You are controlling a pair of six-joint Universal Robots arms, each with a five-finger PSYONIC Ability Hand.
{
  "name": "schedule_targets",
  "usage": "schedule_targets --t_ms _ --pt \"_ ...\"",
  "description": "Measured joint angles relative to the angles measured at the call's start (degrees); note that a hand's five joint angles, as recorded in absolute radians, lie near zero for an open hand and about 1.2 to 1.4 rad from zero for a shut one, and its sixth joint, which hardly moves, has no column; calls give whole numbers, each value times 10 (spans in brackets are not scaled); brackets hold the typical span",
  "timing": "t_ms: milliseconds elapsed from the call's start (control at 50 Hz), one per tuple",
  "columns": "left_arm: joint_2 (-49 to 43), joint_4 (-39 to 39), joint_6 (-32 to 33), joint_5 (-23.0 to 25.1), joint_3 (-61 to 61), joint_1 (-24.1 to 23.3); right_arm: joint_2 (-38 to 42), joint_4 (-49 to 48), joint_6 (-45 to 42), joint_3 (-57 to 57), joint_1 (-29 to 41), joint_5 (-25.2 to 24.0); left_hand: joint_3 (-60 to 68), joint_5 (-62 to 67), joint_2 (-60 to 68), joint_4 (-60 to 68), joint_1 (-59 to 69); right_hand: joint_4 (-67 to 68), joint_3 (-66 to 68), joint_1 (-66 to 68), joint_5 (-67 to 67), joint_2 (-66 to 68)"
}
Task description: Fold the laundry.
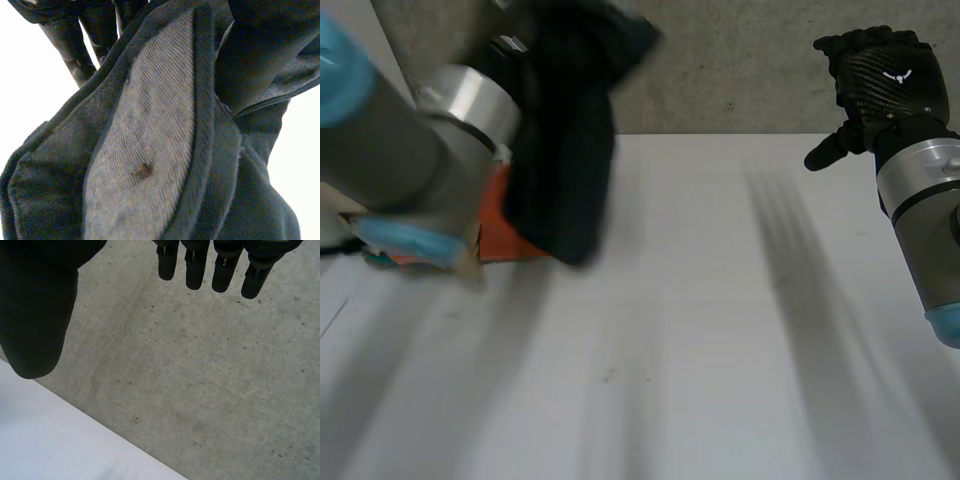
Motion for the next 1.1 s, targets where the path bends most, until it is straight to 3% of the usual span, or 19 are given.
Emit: schedule_targets --t_ms 120,160,220,280,480,540,640,760,820,920,1020,1080,1100 --pt "-95 -57 -5 9 0 -80 2 6 -2 -7 -3 1 -9 0 -12 -9 -1 0 0 0 0 0" --pt "-118 -78 -2 16 2 -96 4 10 -3 -9 -7 1 -276 -205 -279 -270 -254 0 0 0 0 0" --pt "-130 -104 2 26 3 -105 12 18 -7 -12 -12 -1 -494 -431 -497 -504 -477 0 0 0 0 0" --pt "-120 -125 8 34 3 -104 28 35 -16 -20 -16 -8 -534 -468 -531 -541 -485 0 0 0 0 0" --pt "-35 -152 32 37 -25 -49 62 151 -54 -60 -15 -61 -534 -468 -531 -541 -485 0 0 0 0 0" --pt "-2 -147 75 40 -55 -10 66 245 -68 -76 -12 -82 -534 -468 -534 -541 -485 0 0 0 0 0" --pt "-32 -128 169 45 -58 19 68 299 -69 -56 -8 -85 -534 -470 -537 -543 -485 0 0 0 0 0" --pt "-122 -116 291 82 -15 37 69 259 -69 0 8 -63 -534 -470 -540 -543 -485 0 0 0 0 0" --pt "-187 -114 350 129 27 44 71 199 -71 41 20 -35 -534 -470 -541 -543 -485 0 0 0 0 0" --pt "-259 -116 381 187 78 46 89 118 -75 80 28 2 -534 -470 -541 -543 -485 0 0 0 0 0" --pt "-299 -119 382 208 101 42 131 65 -78 89 29 23 -531 -458 -533 -537 -473 54 55 47 52 52" --pt "-309 -125 379 207 108 38 158 54 -80 81 27 25 -315 -251 -313 -328 -227 325 338 336 308 343" --pt "-309 -127 379 206 109 36 162 53 -81 79 27 25 -202 -133 -198 -202 -78 396 397 393 374 405"
